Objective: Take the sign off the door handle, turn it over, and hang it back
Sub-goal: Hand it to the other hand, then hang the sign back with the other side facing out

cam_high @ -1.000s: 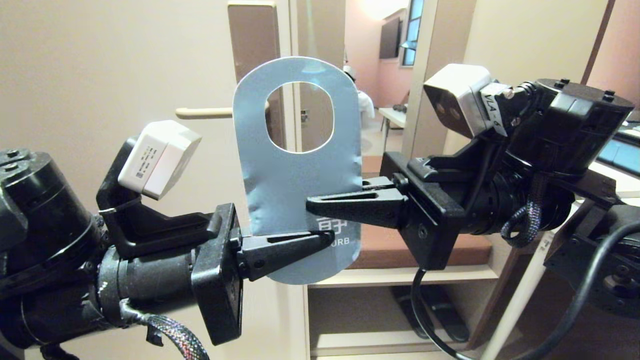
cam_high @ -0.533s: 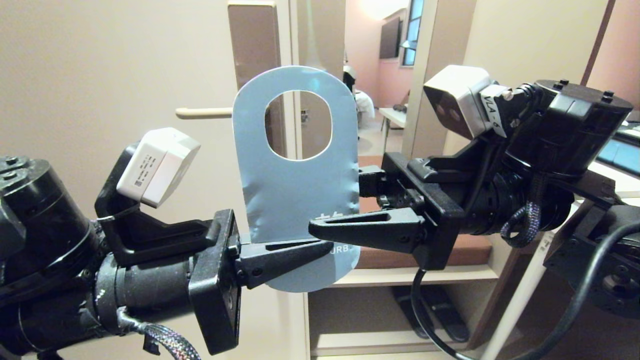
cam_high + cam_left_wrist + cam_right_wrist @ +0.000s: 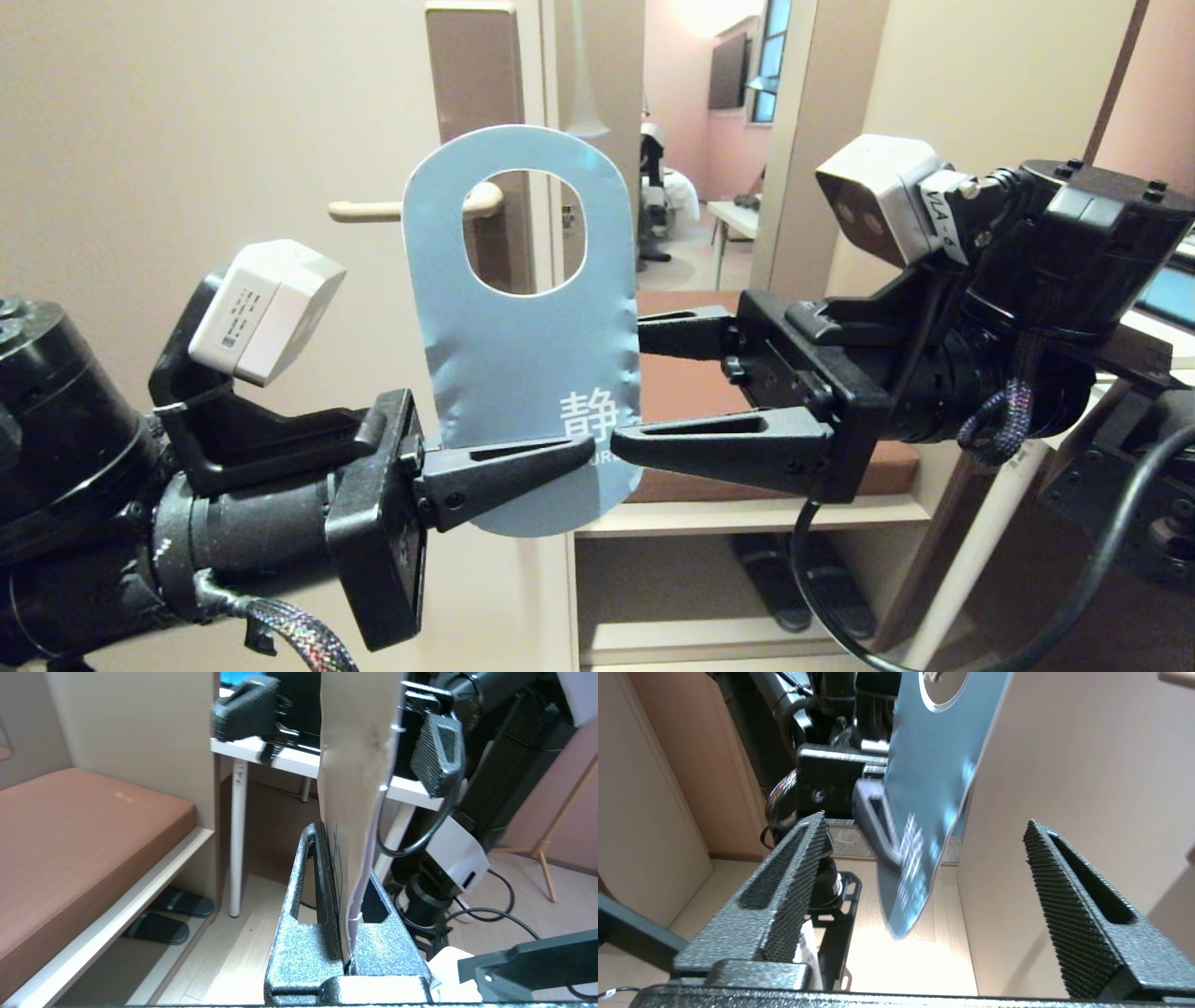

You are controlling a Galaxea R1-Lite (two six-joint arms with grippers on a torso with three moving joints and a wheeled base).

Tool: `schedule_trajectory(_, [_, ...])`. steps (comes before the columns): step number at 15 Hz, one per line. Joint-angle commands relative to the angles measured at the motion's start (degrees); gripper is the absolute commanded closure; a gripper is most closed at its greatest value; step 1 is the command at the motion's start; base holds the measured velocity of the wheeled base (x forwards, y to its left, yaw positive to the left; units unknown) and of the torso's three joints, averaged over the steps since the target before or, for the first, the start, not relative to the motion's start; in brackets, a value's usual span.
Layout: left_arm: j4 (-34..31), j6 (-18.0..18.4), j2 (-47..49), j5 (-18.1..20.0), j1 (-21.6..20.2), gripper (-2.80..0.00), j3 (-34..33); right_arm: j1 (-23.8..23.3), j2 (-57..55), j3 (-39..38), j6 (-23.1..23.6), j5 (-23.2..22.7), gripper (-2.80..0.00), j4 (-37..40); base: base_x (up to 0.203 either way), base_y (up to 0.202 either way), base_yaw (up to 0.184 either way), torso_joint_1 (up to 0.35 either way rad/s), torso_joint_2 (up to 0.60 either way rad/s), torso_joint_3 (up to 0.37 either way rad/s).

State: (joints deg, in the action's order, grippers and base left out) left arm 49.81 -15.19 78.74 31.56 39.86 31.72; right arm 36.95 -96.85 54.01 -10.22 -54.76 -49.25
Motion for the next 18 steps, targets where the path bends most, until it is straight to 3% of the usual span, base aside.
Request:
schedule_trajectory(1, [0.3,-0.1,-0.5,0.2,-1.2,0.00,-0.1,-1.4,1.3,-1.3,0.1,-0.3,-2.80,-0.3,0.000,0.000,0.000,0.000,0.00,0.000])
schedule_trajectory(9, [0.2,-0.1,-3.1,0.2,-2.8,0.00,-1.7,-9.0,6.3,-8.4,1.2,-0.4,-2.80,-0.3,0.000,0.000,0.000,0.000,0.00,0.000])
schedule_trajectory(10, [0.3,-0.1,-3.4,0.2,-2.8,0.00,-2.1,-9.7,7.1,-9.6,2.1,-0.5,0.00,-0.3,0.000,0.000,0.000,0.000,0.00,0.000])
schedule_trajectory(14, [0.2,-0.2,-5.9,0.2,-3.4,0.00,-4.3,-12.9,8.3,-13.0,7.3,0.3,0.00,-0.3,0.000,0.000,0.000,0.000,0.00,0.000])
schedule_trajectory(18, [0.2,-0.2,-8.6,0.2,-5.5,0.00,-6.3,-17.0,9.4,-17.8,11.0,6.4,0.00,-0.4,0.000,0.000,0.000,0.000,0.00,0.000])
